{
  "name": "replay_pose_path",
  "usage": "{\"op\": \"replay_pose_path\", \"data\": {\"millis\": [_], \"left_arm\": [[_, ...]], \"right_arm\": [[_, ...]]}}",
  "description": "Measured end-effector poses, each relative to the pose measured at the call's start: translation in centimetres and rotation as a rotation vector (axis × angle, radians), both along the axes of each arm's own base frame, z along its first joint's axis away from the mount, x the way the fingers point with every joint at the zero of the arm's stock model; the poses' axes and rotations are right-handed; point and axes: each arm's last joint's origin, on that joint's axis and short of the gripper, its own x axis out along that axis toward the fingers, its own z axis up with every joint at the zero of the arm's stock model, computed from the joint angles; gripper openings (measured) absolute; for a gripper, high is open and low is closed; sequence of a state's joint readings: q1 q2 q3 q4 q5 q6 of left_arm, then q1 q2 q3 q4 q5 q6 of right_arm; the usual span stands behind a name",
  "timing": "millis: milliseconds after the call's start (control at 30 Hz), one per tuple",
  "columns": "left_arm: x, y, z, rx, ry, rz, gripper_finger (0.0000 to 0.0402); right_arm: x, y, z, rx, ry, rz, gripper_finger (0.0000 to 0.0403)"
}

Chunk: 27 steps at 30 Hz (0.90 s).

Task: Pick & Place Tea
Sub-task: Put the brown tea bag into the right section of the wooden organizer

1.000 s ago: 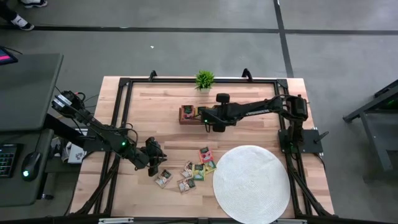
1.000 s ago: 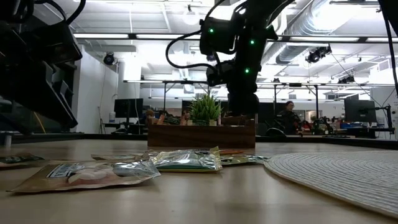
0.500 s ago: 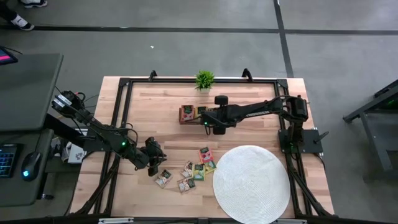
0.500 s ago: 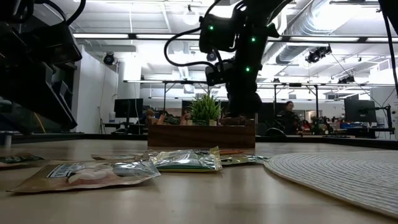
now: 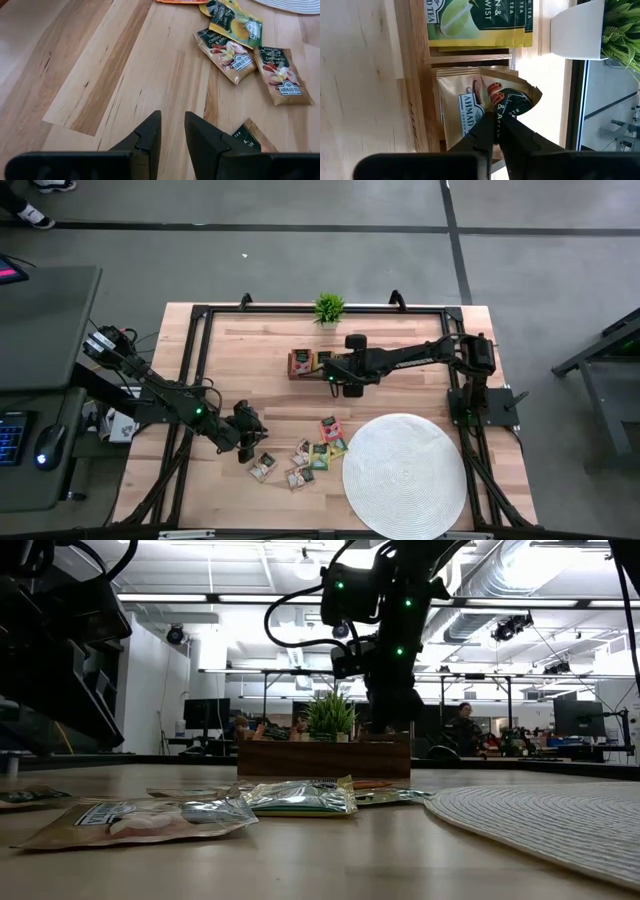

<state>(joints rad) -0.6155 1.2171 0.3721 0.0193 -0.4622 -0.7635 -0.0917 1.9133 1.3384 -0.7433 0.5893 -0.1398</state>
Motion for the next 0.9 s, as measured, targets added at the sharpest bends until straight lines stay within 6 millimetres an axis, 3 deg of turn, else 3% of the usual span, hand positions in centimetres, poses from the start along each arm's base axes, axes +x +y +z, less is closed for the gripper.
{"op": "replay_pose_path", "data": {"millis": [400, 900], "left_arm": [[0.0, -0.01, 0.0, -0.002, 0.001, -0.002, 0.0085], [0.0, -0.03, 0.0, -0.006, 0.003, -0.005, 0.0085]], "right_arm": [[-0.04, -0.14, 0.1, -0.056, 0.004, -0.016, 0.007], [0.02, 0.08, -0.03, 0.027, -0.026, -0.028, 0.0074]]}}
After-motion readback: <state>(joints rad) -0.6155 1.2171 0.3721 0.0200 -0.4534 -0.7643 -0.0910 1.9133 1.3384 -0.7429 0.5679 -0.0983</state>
